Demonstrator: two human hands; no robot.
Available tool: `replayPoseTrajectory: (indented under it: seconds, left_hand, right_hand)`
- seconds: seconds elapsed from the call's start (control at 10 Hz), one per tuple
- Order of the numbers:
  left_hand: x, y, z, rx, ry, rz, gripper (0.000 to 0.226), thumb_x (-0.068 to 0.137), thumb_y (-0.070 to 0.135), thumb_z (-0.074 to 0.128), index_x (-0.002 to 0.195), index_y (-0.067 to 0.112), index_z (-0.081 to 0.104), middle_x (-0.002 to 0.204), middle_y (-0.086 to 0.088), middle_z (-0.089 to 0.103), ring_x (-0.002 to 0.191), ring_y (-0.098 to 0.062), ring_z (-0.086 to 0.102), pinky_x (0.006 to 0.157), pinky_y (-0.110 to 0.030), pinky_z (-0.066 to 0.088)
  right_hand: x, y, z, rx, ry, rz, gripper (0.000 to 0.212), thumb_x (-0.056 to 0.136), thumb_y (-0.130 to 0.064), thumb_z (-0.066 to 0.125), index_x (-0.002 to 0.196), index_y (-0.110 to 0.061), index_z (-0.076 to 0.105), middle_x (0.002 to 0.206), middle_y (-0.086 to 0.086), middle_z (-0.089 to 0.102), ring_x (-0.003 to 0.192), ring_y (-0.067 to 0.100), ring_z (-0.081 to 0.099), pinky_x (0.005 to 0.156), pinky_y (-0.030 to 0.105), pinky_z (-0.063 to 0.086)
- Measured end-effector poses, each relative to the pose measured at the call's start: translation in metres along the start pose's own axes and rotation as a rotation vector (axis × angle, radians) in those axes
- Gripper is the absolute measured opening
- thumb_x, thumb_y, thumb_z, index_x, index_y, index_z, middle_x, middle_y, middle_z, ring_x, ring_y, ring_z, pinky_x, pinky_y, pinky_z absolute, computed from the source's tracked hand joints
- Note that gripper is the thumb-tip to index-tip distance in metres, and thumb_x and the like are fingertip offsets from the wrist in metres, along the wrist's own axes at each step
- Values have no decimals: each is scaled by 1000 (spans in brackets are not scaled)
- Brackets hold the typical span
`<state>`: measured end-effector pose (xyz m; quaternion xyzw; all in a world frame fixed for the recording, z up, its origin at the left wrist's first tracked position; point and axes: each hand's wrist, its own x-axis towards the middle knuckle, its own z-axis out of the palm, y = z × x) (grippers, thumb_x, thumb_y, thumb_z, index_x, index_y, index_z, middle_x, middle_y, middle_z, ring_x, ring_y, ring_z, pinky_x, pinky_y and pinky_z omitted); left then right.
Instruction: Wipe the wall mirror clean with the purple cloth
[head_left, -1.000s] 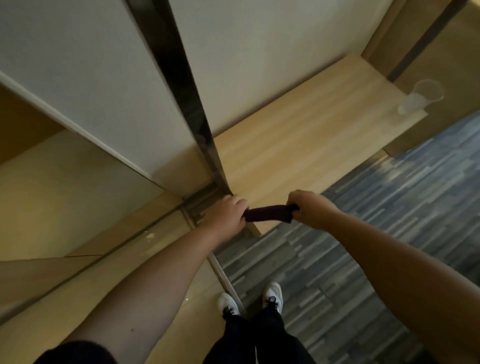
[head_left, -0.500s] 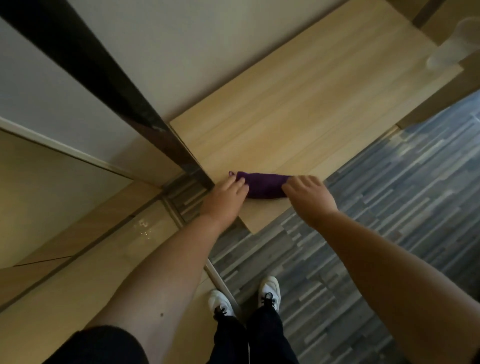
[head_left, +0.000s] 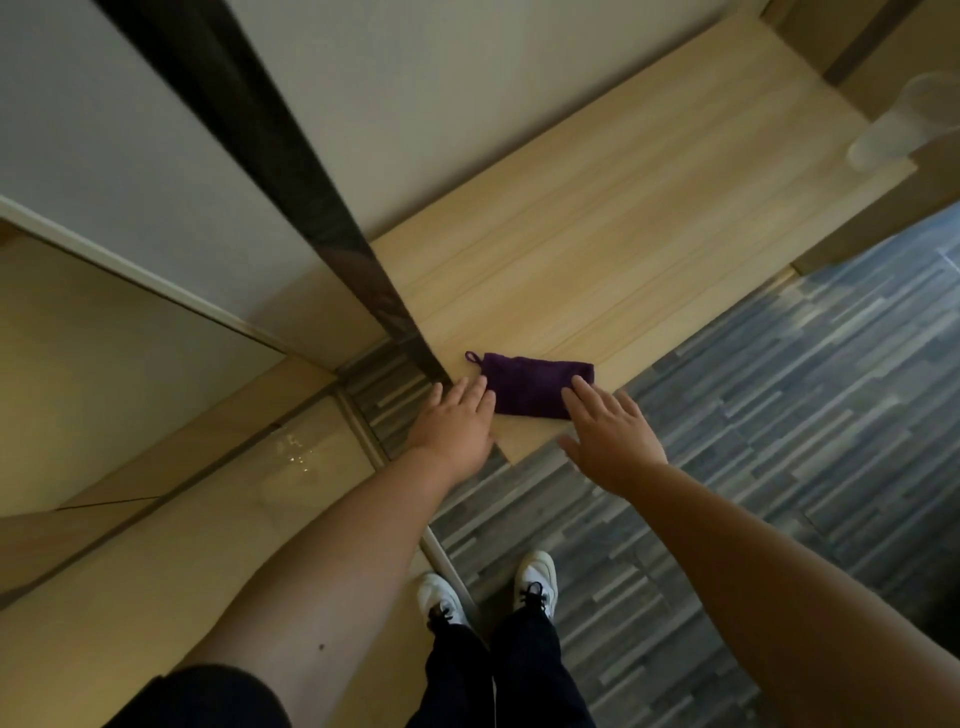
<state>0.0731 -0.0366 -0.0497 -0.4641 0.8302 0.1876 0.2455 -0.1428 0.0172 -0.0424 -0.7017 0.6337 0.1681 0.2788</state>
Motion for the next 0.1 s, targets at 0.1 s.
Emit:
replayPoseTrajectory:
  seconds: [0.1]
  left_hand:
    - [-25,3,-8,-120,-67,-23,35,105,35,41,132,16,52,129,-10,59,113,-27,57,89,-42,49]
  right_hand:
    - [-11,-18,-17,201,-186,35,40,103,-41,41,133,-17,52,125,7,60,112,23,60,99,41,49]
